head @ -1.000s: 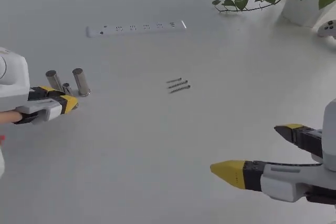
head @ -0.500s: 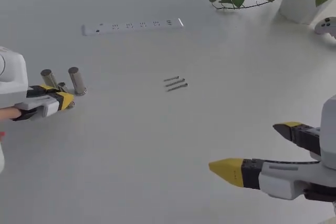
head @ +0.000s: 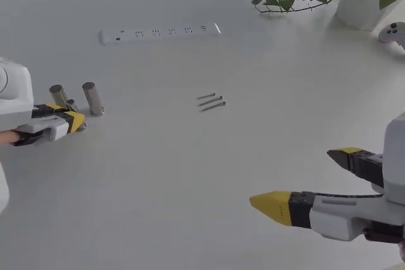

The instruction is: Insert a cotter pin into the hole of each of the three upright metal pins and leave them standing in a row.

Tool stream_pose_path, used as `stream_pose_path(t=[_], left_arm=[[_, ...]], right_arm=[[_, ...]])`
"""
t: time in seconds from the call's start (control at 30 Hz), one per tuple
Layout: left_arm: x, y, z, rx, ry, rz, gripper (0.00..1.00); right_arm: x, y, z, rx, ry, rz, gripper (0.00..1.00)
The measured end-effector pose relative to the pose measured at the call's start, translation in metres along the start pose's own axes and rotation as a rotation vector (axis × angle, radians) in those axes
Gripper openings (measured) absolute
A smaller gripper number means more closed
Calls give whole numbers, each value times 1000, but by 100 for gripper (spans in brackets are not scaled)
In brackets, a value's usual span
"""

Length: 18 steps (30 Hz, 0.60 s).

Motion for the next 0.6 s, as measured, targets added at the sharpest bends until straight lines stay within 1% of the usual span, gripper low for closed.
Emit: stream_pose_path(t=[0.07, 0.13, 0.3, 0.43, 0.6], left_arm=[[0, -1, 2, -14, 13, -24, 5], [3, -2, 6, -15, 9, -28, 5], [9, 1, 17, 5, 8, -24, 5], [19, 6, 23, 29, -9, -16, 5], [34, 10, 29, 42, -21, -16, 5]], right_arm=[[0, 0, 1, 1, -1, 3, 96], [-1, 1, 1, 5, 0, 3, 96], [-3, 2, 2, 12, 5, 4, 96], [-5, 3, 3, 19, 12, 7, 96], [-6, 5, 3, 25, 18, 11, 96]])
Point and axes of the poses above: the centre of the closed fingertips' face, and the gripper's own axes: z roughly backward along the fingers, x roughly to its right, y roughly out of its top, the point moved 3 cm from there along z, roughly backward along the fingers, and after that the axes turned 5 degrees about -z, right-handed, at the moved point
